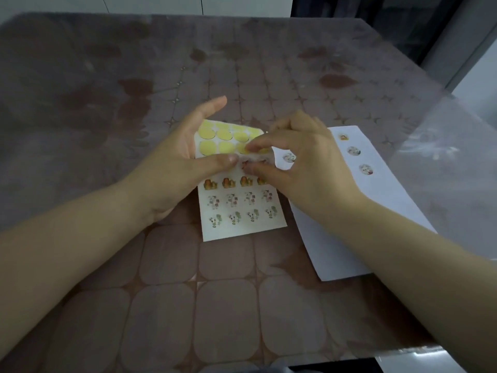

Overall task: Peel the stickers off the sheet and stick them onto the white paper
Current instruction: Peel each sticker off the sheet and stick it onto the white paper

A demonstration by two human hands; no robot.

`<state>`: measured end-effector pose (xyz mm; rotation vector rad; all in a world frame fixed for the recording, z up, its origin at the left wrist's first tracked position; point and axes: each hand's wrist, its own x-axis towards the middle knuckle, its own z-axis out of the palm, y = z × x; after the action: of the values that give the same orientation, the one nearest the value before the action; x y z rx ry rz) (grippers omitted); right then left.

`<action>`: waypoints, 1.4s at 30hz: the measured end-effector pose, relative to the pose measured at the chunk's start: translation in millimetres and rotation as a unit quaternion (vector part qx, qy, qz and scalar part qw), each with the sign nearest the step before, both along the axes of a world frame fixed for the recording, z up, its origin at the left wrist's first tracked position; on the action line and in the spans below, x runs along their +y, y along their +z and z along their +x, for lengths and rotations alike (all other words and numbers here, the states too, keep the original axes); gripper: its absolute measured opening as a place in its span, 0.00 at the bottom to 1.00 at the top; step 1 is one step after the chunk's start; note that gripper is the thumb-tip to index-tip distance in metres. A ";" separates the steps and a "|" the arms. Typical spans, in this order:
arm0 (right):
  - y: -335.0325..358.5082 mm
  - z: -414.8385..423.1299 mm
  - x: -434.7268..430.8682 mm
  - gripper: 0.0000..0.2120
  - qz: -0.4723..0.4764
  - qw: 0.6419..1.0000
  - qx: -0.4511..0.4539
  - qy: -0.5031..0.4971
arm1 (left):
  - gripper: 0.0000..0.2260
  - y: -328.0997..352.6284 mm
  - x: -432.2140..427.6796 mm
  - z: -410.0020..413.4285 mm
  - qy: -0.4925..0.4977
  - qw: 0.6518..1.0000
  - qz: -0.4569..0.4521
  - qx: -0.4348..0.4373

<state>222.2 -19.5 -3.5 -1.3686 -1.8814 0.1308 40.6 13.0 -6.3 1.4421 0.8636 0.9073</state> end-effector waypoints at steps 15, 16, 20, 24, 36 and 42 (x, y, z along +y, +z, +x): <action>-1.2 -8.2 -1.6 0.05 0.073 0.997 0.004 0.008 | 0.27 6.0 -7.1 7.1 0.044 0.999 0.018 -0.016; -0.8 -8.2 -1.7 0.04 0.075 0.997 0.006 0.009 | 0.28 5.9 -7.4 7.3 0.045 0.999 0.018 -0.015; -0.1 -7.8 -2.0 0.03 0.079 0.997 0.010 0.009 | 0.29 5.0 -7.3 7.6 0.054 0.998 0.012 -0.015; 0.2 -5.7 -1.1 0.02 0.056 0.998 0.014 0.029 | 0.29 4.7 -5.7 6.4 0.065 0.998 -0.001 -0.017; 8.9 4.7 -3.9 0.05 -0.191 0.967 0.155 0.066 | 0.46 7.4 -9.5 4.4 0.005 0.997 0.012 0.080; 8.8 4.1 -4.1 0.03 -0.209 0.960 0.167 0.083 | 0.46 9.8 -11.3 5.5 0.002 0.995 0.008 0.103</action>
<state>226.3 -23.6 5.3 -1.3507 -1.7333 0.8335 46.1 1.7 3.4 1.5664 1.0138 0.7789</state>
